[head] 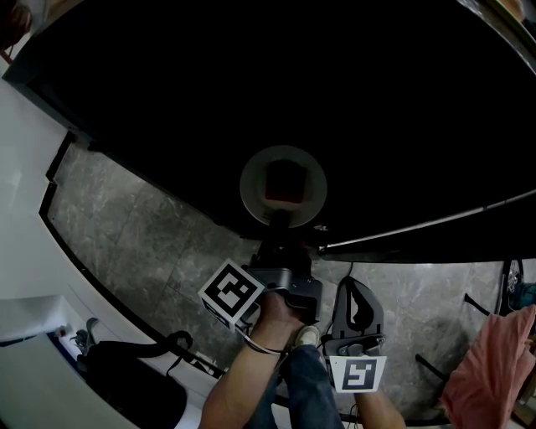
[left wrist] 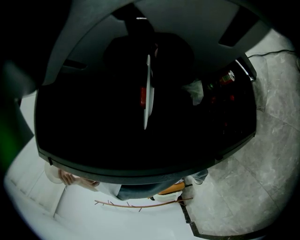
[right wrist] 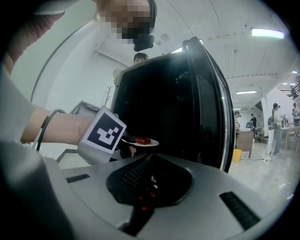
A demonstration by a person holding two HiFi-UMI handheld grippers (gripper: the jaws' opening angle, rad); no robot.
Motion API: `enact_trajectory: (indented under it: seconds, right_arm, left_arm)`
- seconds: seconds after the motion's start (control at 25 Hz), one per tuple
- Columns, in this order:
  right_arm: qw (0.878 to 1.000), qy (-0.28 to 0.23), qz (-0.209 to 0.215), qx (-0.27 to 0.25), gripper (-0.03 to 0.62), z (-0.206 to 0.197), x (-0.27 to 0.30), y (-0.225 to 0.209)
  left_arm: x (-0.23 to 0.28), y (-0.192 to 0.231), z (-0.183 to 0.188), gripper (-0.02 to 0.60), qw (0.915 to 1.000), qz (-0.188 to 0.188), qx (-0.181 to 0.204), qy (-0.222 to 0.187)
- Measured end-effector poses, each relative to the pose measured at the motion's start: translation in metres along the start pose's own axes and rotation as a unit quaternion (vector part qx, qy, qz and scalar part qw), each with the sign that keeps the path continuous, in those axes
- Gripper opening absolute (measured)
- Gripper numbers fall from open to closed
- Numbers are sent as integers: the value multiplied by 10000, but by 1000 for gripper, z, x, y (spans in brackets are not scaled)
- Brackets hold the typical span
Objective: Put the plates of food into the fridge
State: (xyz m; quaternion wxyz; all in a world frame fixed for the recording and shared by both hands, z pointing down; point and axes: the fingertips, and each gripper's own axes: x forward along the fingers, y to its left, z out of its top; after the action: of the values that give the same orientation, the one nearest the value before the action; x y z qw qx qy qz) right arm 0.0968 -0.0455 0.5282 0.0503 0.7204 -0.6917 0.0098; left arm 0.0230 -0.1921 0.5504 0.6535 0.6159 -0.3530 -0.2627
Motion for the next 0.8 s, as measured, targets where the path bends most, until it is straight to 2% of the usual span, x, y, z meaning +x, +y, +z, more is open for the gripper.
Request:
enact_trajectory:
  seconds: [0.8]
  right_arm:
    - [10000,-20,-64,56,11,-1,5,-8]
  left_arm:
    - [34,-4,0,18,9998,-161,-74,57]
